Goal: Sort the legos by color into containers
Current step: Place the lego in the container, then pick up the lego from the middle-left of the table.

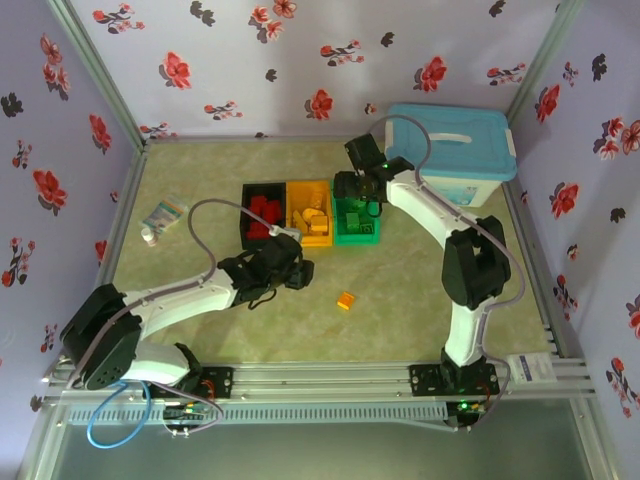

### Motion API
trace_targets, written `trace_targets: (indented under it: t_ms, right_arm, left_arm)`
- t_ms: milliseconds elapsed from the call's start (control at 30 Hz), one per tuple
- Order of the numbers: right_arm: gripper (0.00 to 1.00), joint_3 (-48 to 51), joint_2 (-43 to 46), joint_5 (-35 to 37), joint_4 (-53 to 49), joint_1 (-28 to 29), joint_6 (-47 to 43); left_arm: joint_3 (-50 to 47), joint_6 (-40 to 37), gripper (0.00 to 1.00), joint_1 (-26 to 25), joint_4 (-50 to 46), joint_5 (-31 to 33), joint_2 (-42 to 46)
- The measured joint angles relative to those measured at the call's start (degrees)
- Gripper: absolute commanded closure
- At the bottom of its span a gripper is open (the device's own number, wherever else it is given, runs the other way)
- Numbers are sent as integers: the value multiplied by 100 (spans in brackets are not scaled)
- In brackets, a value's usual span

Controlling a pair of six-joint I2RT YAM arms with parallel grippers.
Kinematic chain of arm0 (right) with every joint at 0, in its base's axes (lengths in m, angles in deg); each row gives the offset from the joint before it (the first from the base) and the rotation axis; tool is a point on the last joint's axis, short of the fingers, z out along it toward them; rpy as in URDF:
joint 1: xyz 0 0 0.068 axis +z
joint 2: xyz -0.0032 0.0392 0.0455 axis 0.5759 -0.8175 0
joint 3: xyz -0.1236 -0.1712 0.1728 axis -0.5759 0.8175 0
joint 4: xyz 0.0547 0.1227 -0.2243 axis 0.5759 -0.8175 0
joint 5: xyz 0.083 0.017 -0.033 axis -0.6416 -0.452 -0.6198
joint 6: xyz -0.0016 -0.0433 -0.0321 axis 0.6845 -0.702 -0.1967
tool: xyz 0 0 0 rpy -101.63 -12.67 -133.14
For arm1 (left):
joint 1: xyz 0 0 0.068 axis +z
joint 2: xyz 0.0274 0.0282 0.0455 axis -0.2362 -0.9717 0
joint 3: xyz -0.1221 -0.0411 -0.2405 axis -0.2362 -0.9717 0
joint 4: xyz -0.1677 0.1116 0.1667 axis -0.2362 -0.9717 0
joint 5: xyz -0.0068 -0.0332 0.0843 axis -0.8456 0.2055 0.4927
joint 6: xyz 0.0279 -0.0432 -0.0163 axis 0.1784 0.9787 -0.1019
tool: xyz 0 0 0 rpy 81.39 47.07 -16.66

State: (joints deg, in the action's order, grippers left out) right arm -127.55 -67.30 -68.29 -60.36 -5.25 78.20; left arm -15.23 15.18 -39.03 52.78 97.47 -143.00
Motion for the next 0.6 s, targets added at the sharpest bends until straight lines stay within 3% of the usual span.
trace_targets:
  t_ms: [367,600]
  right_arm:
    - [12,1600,970,2,321,46,107]
    - [10,2417,1563,153,745,44,203]
  left_arm:
    - [13,-11,33,-46,-17,-120,-260]
    - [387,-74,33,-485,2,-330,-844]
